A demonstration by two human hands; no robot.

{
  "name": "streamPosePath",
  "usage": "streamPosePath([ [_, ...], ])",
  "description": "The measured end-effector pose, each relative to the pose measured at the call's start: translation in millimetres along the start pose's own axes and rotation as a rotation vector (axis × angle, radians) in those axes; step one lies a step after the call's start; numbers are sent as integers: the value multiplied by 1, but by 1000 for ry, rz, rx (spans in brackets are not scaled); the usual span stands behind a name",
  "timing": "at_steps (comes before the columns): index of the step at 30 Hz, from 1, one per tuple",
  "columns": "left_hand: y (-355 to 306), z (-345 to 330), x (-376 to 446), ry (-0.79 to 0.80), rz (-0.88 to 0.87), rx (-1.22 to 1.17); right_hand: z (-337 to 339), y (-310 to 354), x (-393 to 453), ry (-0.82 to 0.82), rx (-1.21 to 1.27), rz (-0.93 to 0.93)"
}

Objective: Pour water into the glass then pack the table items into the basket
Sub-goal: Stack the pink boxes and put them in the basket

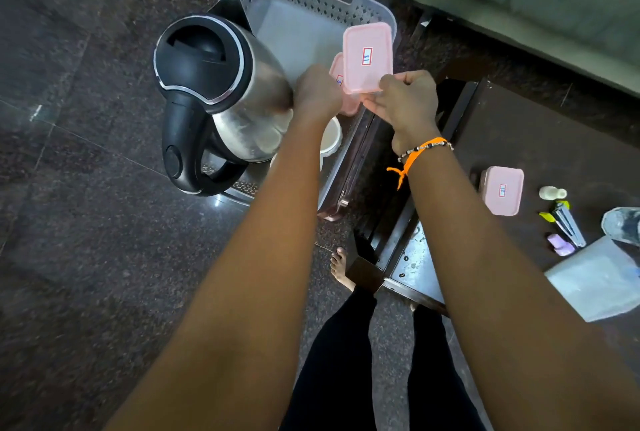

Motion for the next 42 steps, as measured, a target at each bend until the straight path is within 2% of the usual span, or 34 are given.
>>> streamPosePath([
  [4,5,2,-10,-65,-30,-172,-8,-8,-5,-11,43,-42],
  [7,7,0,-15,-50,-107,-249,-17,-13,-9,-6,76,-100],
  [12,15,-5,-16,-46,-151,-159,-15,-21,-13,63,-30,-100],
  [16,20,-10,-41,-168,-234,-160,7,-21,-18,53,-28,-103],
  [19,22,-21,-69,-237,-277,-270,36,-28,-28,55,35,-129],
  [22,24,-52,-99,-159,-266,-319,77,-41,-41,40,61,-154],
  [27,27,-125,-145,109,-173,-223,167,-76,-53,-48,43,-240],
  [30,23,-170,-164,264,-119,-187,225,-97,-52,-123,-50,-257],
  [32,16,-198,-172,385,38,-280,260,-109,-48,-167,-144,-245],
  [35,2,-236,-174,539,400,-562,302,-123,-36,-190,-316,-186],
  [38,-11,-268,-168,531,561,-662,333,-128,-18,-182,-610,-61],
  [42,-27,-299,-154,398,577,-521,364,-129,10,-93,-838,103],
])
Point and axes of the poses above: each hand's wrist, its own x-axis towards the middle knuckle, its own z-axis out of the back of the hand, y = z × x, the point moved 1 cm from there along x, towards the middle knuckle, and after that the axes turned 9 degrees about z, right-handed, at the moved point
